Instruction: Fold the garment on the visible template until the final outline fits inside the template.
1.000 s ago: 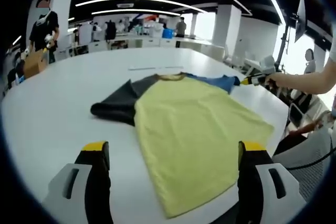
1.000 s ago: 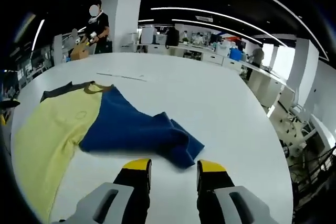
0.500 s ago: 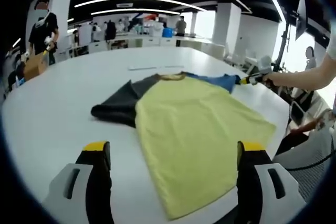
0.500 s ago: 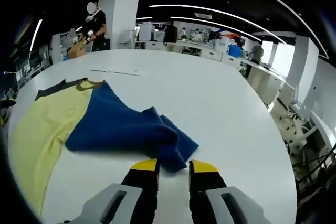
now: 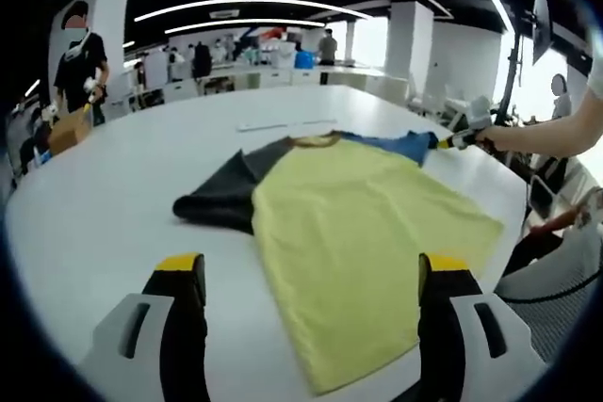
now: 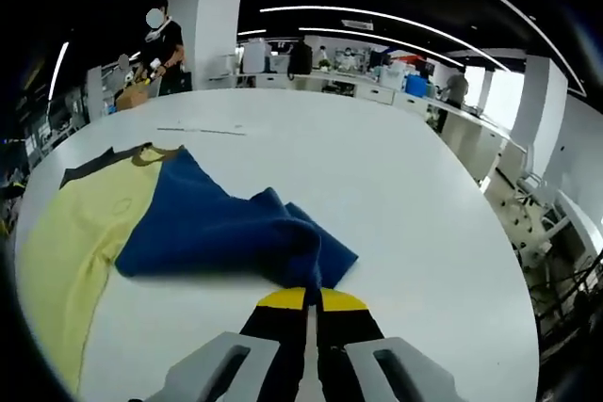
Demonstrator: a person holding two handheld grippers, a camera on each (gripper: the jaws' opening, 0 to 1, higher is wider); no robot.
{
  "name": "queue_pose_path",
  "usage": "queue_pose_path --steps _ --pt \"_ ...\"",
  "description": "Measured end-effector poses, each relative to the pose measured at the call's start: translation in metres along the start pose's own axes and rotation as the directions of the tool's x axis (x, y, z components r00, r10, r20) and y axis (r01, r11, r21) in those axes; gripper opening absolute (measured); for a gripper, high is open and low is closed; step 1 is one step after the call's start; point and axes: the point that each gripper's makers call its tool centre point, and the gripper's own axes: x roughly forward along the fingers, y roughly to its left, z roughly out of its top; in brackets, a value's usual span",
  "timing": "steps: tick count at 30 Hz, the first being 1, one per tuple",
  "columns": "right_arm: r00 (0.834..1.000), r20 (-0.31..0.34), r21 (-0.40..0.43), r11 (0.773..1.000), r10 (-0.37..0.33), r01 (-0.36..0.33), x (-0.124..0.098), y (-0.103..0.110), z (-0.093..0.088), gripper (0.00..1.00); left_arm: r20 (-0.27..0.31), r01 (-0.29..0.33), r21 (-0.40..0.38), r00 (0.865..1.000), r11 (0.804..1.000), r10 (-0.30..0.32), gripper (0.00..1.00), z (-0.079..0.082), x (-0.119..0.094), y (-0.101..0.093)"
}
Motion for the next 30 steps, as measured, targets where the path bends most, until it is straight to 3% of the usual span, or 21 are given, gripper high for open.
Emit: queue_pose_path --steps 7,16,22,30 --pt "0.998 0.012 -0.105 0.993 0.061 -0.060 -0.023 0.022 0.014 0.00 0.009 -0.005 -0.002 1.000 1.000 0.005 0.90 0.000 -0.002 0.000" --pt "0.991 0.083 -0.127 0.987 0.107 -0.096 -0.045 0.038 0.050 0.00 0.013 0.002 0.002 1.000 1.000 -0.002 0.89 0.001 -0.001 0.000" --pt "0.985 0.104 -0.203 0.972 0.137 -0.114 -0.048 0.051 0.074 0.00 0.015 0.005 0.005 1.000 1.000 -0.005 0.90 0.001 -0.001 -0.001" --pt "0.978 0.096 -0.263 0.952 0.186 -0.155 -0.036 0.063 0.090 0.00 0.011 0.004 0.000 1.000 1.000 -0.004 0.89 -0.002 -0.002 0.000"
